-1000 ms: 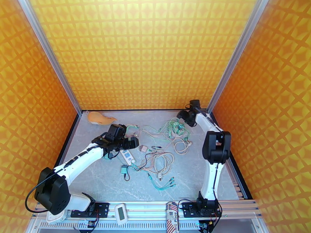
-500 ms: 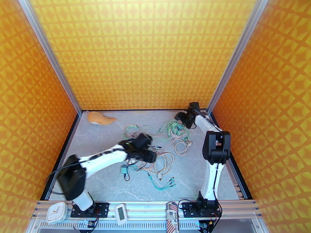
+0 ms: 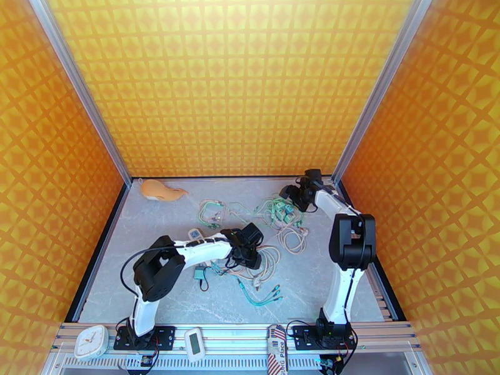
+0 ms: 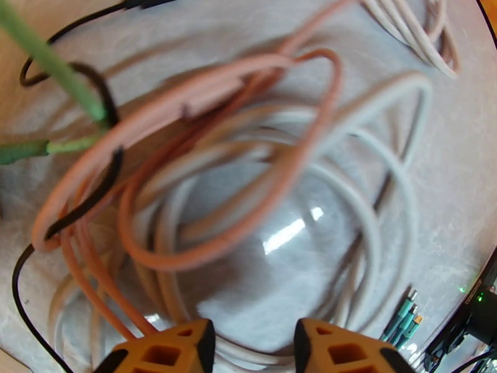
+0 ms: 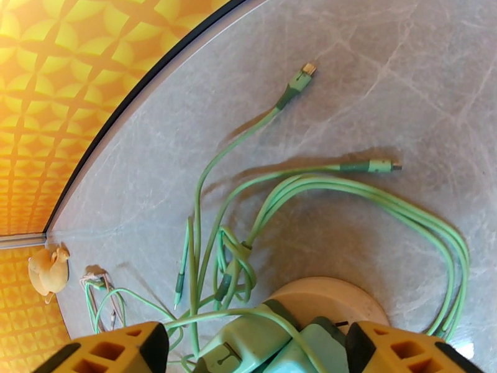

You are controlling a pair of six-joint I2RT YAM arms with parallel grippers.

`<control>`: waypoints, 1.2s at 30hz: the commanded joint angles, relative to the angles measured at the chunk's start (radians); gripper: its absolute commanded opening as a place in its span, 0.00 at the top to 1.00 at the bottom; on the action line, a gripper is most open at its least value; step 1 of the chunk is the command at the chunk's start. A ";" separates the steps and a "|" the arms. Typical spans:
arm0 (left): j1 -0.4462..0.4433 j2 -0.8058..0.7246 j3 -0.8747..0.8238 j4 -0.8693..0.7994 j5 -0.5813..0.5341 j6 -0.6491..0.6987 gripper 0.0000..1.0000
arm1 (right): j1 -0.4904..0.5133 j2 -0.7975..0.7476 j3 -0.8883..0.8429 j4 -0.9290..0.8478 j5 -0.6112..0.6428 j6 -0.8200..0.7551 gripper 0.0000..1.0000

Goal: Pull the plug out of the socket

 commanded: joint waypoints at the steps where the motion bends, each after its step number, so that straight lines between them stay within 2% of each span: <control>1: 0.061 -0.032 -0.060 -0.067 -0.057 -0.011 0.60 | 0.007 -0.021 -0.055 -0.051 -0.002 -0.027 0.21; 12: 0.316 -0.147 -0.212 -0.105 -0.152 0.120 0.60 | 0.010 -0.093 -0.178 0.005 -0.037 0.008 0.21; 19: 0.458 -0.126 -0.172 -0.101 -0.165 0.219 0.60 | 0.010 -0.144 -0.237 0.012 -0.026 0.008 0.20; 25: 0.545 -0.098 -0.102 -0.108 -0.175 0.279 0.58 | 0.010 -0.149 -0.213 -0.042 0.030 -0.033 0.14; 27: 0.561 -0.105 -0.075 -0.113 -0.175 0.290 0.57 | 0.010 -0.146 -0.212 -0.043 0.023 -0.033 0.14; 30: 0.560 -0.131 -0.020 -0.146 -0.166 0.284 0.49 | 0.010 -0.142 -0.235 -0.023 -0.007 -0.007 0.15; 36: 0.519 -0.271 -0.011 -0.150 -0.110 0.216 0.36 | 0.030 -0.200 -0.366 0.086 -0.089 0.097 0.17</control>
